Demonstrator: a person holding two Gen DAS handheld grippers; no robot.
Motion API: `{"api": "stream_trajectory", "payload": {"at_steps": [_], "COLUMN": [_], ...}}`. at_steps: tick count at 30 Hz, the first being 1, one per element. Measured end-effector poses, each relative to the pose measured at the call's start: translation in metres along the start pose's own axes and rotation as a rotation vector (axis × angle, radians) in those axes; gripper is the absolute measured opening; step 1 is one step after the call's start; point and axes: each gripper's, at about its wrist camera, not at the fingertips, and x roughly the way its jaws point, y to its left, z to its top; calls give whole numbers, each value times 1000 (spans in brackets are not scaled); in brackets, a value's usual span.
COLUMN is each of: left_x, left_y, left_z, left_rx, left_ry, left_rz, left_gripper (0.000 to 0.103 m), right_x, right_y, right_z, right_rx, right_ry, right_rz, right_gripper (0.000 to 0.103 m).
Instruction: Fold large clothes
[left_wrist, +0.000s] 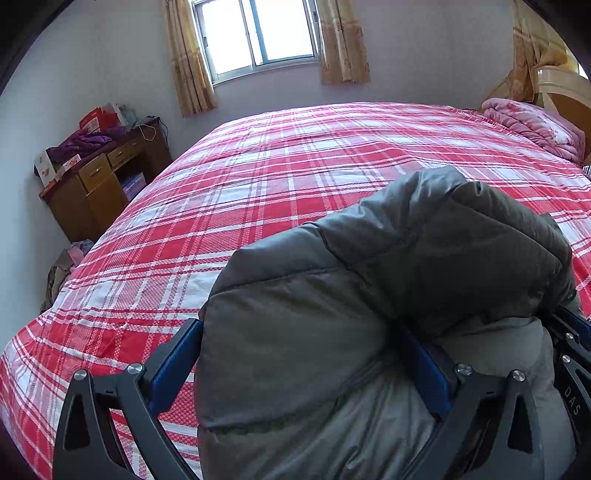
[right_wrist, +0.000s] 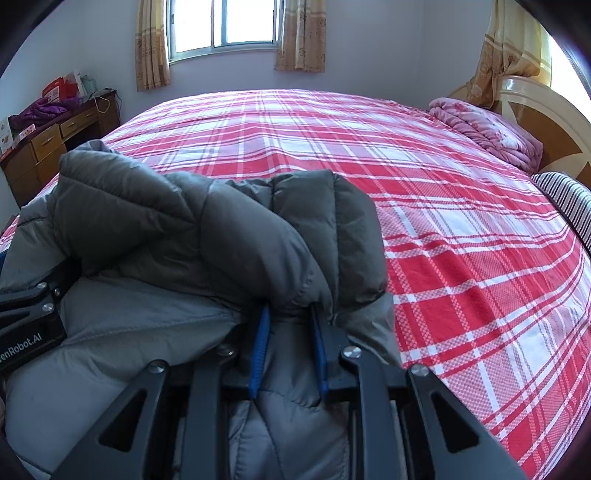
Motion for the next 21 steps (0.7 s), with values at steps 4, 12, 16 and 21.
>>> {"api": "stream_trajectory", "payload": {"at_steps": [4,12,16,21], "left_x": [1,3,3,-36], "left_y": [0,-1,3,36], "left_z": [0,-2,2,-9], "left_rx": [4,5,10,-55], "left_ry": [-1,2,33,-4], "left_rz": [5,7,-17,-58], "left_gripper": [102,102,102,102], "right_x": [0,1,1,-6], "right_y": [0,0,-3,-15], "right_z": [-1,-1,-2,-2], "right_rx": [1,3,14,65], "right_ry": [0,1,2,-13], "right_rz": [-1,4,16,76], "right_gripper": [23,23,23,47]}}
